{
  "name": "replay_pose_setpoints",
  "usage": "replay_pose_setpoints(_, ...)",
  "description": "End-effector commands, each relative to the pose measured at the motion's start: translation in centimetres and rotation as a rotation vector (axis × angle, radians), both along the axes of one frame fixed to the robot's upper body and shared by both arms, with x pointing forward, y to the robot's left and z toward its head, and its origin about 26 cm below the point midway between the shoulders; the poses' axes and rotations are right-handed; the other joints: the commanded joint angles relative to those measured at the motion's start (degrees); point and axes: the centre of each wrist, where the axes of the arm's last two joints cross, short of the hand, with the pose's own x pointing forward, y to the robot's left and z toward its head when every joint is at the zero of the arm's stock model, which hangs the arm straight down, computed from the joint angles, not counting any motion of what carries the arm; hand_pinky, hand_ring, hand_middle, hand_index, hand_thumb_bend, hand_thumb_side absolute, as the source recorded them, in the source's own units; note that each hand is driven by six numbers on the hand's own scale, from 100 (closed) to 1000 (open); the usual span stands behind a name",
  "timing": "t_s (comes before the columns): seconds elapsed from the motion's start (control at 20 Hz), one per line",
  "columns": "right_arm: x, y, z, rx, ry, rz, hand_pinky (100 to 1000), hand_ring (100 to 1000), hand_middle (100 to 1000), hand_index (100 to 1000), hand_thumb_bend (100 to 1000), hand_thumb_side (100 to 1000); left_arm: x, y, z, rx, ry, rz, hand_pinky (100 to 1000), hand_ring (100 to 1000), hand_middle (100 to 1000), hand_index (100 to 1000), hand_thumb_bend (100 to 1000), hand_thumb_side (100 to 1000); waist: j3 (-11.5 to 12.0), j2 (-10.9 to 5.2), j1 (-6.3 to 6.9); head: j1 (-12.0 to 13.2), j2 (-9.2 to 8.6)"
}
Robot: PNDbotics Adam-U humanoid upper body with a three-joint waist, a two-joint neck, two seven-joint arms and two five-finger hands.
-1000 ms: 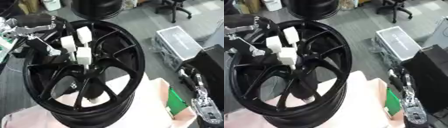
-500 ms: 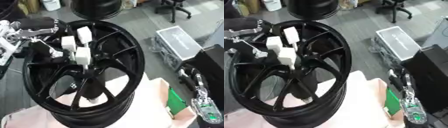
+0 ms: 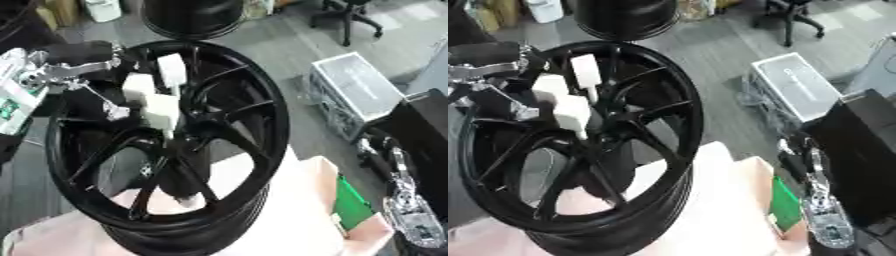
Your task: Pull the pin out of the wheel hub.
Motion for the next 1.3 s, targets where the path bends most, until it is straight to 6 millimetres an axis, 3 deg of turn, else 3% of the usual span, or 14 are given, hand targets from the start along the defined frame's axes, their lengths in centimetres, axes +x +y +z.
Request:
replay_pose_setpoints(0.05, 0.3, -0.6, 0.8, -0.020, -0.017, 0.004, 469, 550, 785, 875, 100, 512, 0.2, 0.1, 0.6, 0.334, -0.003, -0.310, 463, 344, 443, 632, 100, 274, -0.05, -1.05, -0.25, 0.15, -0.13)
replay_pose_setpoints(0.3, 0.3, -0.7, 0.7, -0.021, -0.016, 0.003, 469, 551, 785, 875, 100, 506, 0.2, 0.1, 2.0, 0.243, 0.018, -0.292, 444, 324, 413, 610, 100, 267, 0.05, -1.18, -0.29, 0.20, -0.13)
replay_pose_setpoints(0.6, 0.2, -0.7, 0.7, -0.023, -0.014, 0.003, 469, 551, 785, 875, 100, 506, -0.4, 0.0, 5.7, 0.069, 0.027, -0.281, 457, 330, 413, 622, 100, 267, 0.25, -1.43, -0.28, 0.31, -0.13)
replay_pose_setpoints(0.8, 0.1, -0.9, 0.7, -0.025, -0.010, 0.000, 469, 551, 785, 875, 100, 506, -0.8, 1.5, 8.8, -0.018, 0.005, -0.246, 462, 334, 414, 627, 100, 266, 0.52, -1.71, -0.16, 0.21, -0.13)
replay_pose_setpoints(1.1, -0.3, -1.6, 0.5, -0.031, -0.005, -0.033, 469, 551, 784, 875, 100, 505, -3.2, 7.7, 14.7, -0.146, -0.072, -0.161, 504, 353, 438, 650, 100, 268, 2.29, -2.30, 0.31, -1.05, -0.13)
replay_pose_setpoints(1.2, -0.6, -1.8, 0.4, -0.031, -0.003, -0.049, 469, 551, 784, 874, 100, 505, -4.6, 11.6, 15.9, -0.173, -0.092, -0.074, 515, 362, 449, 660, 100, 266, 3.20, -2.44, 0.41, -1.55, -0.13)
replay_pose_setpoints(1.3, -0.7, -1.9, 0.3, -0.031, -0.003, -0.060, 469, 551, 784, 874, 100, 505, -5.9, 15.4, 15.8, -0.189, -0.083, 0.017, 522, 368, 456, 669, 100, 263, 3.82, -2.48, 0.47, -1.99, -0.13)
